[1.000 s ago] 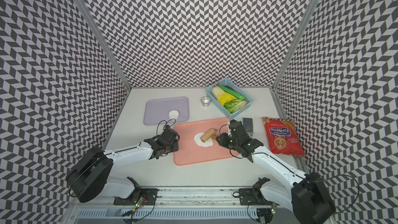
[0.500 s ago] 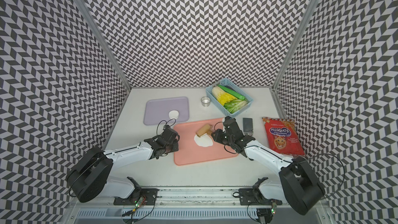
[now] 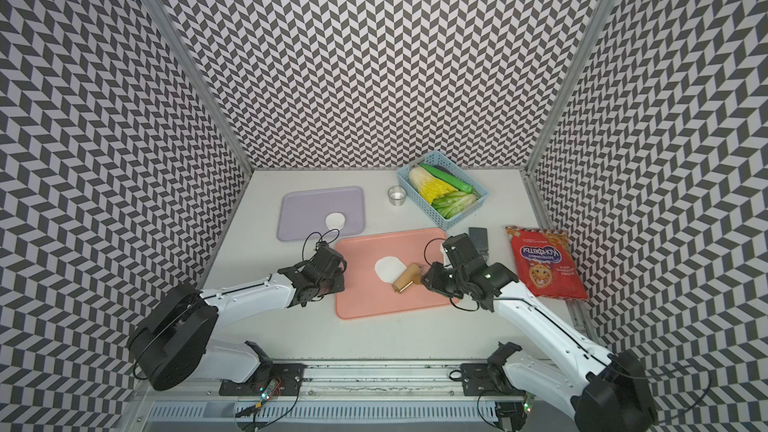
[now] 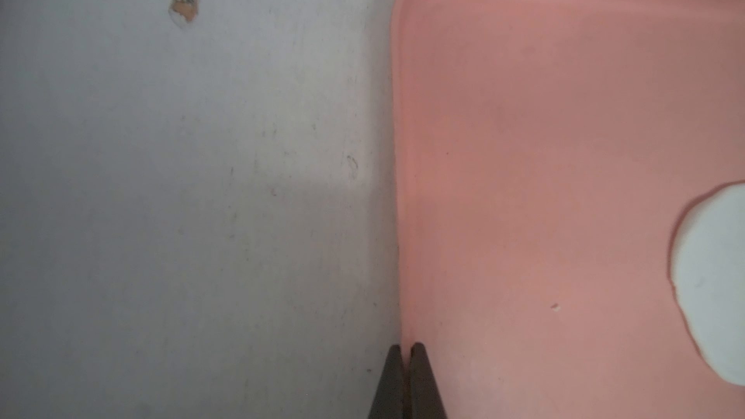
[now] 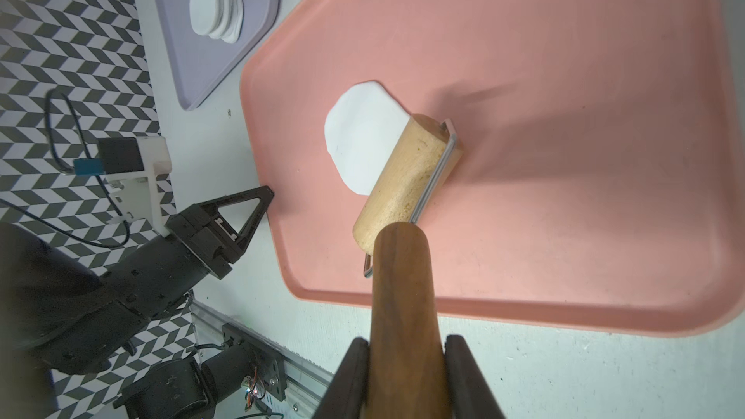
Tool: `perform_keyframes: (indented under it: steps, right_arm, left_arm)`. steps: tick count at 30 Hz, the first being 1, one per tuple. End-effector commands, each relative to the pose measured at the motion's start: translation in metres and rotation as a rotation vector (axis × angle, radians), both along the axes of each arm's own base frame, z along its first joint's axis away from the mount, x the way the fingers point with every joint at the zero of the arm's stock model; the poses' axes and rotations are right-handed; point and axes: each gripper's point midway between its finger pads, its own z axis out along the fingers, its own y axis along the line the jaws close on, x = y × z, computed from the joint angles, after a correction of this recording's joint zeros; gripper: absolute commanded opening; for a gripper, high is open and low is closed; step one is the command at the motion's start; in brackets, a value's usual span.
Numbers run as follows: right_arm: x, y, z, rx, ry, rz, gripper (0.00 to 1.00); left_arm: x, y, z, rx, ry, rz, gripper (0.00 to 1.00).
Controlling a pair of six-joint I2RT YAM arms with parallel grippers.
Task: Roll out the dumpling wrappers from the dough
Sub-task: Flatten out the dough on the work surface.
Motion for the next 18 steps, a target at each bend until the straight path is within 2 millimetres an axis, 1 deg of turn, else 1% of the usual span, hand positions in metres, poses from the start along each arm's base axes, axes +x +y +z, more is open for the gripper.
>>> perform_keyframes:
  steps: [1,3,7,10,14,18]
  right_arm:
    - [-0.012,-0.011,-0.036,-0.094,0.062,0.018,0.00]
    - [-0.011,-0.015,-0.050,-0.150,0.071,0.024,0.00]
    - [-0.007,-0.020,-0.062,-0.219,0.063,0.026,0.00]
    - [-0.007,-0.025,-0.074,-0.265,0.082,0.033,0.00]
    - [-0.010,-0.023,-0.091,-0.276,0.123,0.051,0.00]
    - [-0.008,-0.018,-0.103,-0.272,0.147,0.063,0.00]
  left_arm:
    - [-0.014,0.003,-0.014,0.041,0.063,-0.039,0.00]
    - [-0.015,0.003,-0.015,0.043,0.066,-0.040,0.00]
    - [-0.016,0.003,-0.015,0.042,0.070,-0.041,0.00]
    - [-0.016,0.003,-0.015,0.042,0.068,-0.040,0.00]
    - [-0.015,0.003,-0.013,0.044,0.064,-0.041,0.00]
    - [-0.015,0.003,-0.013,0.044,0.062,-0.040,0.00]
